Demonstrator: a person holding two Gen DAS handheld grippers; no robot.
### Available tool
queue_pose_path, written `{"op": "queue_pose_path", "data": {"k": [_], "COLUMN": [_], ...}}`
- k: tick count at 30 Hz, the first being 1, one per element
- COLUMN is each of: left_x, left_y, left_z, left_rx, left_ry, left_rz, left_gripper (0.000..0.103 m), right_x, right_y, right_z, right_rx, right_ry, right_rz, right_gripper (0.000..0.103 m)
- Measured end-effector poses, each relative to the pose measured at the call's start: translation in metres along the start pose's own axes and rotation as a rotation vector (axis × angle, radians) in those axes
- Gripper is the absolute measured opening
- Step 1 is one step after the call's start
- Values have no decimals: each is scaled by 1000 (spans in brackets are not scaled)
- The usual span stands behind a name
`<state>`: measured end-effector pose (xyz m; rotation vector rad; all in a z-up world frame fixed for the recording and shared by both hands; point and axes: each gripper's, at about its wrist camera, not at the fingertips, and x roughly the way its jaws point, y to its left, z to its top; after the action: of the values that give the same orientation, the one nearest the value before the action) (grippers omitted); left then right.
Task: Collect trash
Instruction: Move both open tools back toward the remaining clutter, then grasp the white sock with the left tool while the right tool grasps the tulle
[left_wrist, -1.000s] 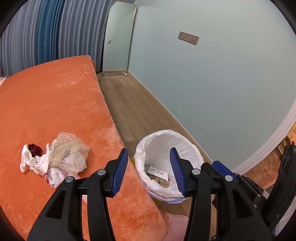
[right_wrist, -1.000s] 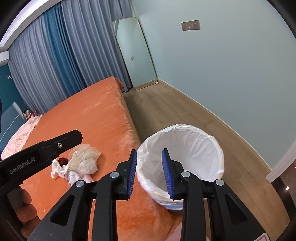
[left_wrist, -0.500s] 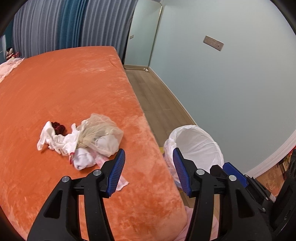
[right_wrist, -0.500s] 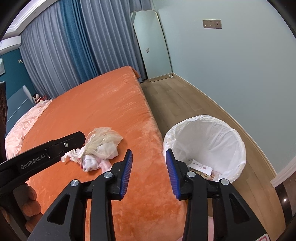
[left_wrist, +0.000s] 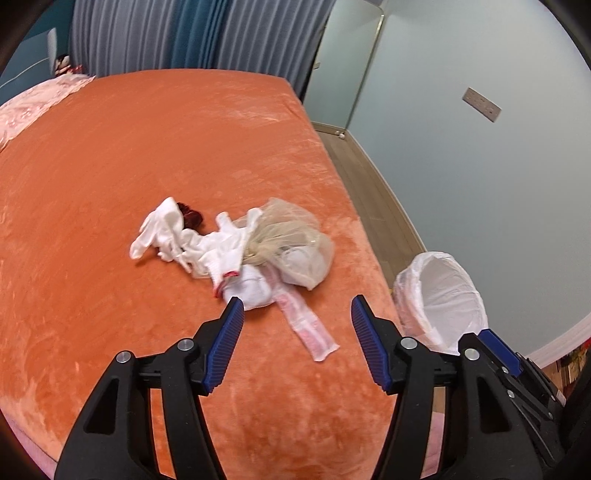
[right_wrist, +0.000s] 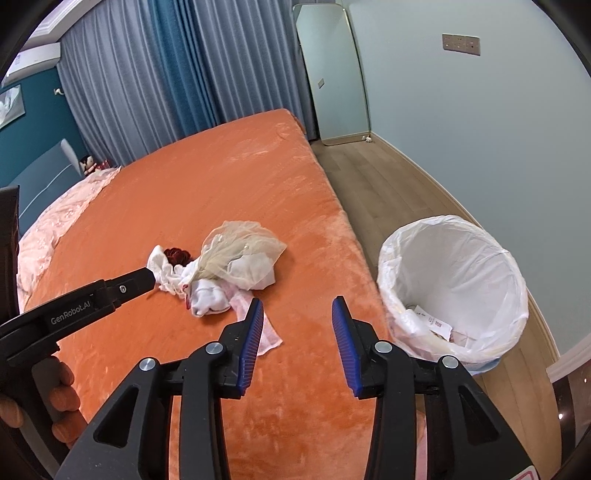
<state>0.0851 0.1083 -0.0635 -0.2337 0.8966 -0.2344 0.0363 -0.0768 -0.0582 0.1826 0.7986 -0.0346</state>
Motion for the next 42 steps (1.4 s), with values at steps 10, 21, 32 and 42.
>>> {"op": "queue_pose_path", "data": {"k": [10, 21, 32, 42], "left_x": [25, 76, 131, 145], "left_y": [49, 76, 77, 84], "left_z": [-3, 15, 30, 30], "left_rx": [-81, -112, -99, -88], "left_ry": [43, 105, 168, 195], "left_rz": [48, 61, 24, -20], "left_gripper": [57, 57, 48, 13], "right_x": [37, 102, 172, 217], "right_y": [25, 46, 55, 61], "right_z": [0, 21, 45, 53], "right_rx": [-34, -41, -23, 20], "right_ry": [55, 104, 154, 221], "right_rz": [16, 40, 41, 76], "right_gripper": [38, 45, 45, 26]}}
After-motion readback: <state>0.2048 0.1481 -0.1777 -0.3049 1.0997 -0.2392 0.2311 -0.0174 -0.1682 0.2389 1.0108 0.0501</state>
